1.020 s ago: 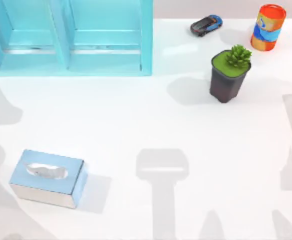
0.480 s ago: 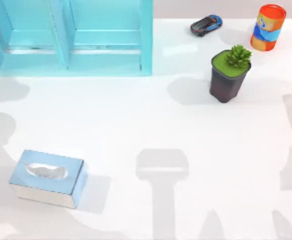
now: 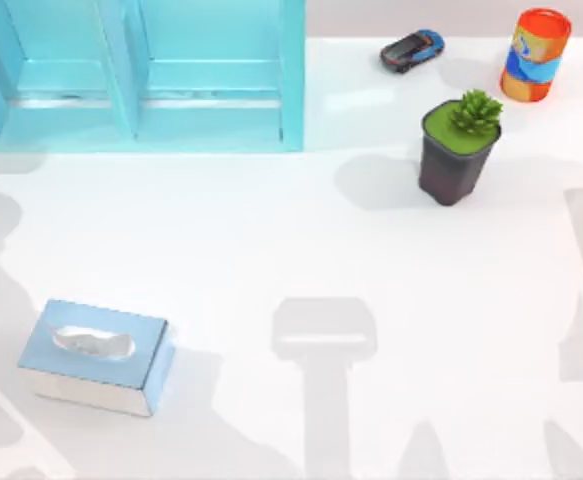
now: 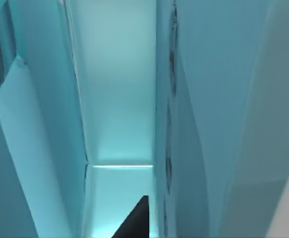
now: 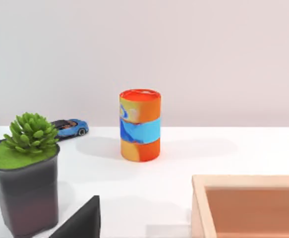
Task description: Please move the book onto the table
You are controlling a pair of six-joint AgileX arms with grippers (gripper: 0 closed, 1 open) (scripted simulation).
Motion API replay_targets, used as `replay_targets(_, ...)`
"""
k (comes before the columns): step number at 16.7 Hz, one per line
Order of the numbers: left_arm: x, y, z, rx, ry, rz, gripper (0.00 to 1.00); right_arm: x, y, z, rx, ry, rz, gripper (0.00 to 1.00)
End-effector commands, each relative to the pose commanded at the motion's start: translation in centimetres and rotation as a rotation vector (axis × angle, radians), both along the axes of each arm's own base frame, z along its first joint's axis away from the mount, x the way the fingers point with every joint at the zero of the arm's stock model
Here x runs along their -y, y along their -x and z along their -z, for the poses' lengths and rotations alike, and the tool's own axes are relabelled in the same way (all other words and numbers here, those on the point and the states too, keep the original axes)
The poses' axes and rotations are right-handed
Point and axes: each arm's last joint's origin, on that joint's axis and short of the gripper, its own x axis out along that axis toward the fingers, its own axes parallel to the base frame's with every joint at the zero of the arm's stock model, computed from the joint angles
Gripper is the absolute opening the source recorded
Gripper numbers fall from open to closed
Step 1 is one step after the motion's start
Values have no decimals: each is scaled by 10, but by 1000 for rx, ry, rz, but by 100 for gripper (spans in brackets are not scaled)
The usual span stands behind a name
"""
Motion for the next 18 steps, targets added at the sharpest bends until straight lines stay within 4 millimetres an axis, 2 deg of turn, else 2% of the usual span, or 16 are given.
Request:
replay_targets(2, 0, 0, 0, 0, 0, 0, 100, 0, 0, 0, 0, 0, 0, 100)
replay_targets(15, 0, 0, 0, 0, 0, 0, 2, 0, 0, 0, 0, 0, 0, 100)
replay_targets(18, 0, 0, 0, 0, 0, 0, 0, 0, 0, 0, 0, 0, 0, 100)
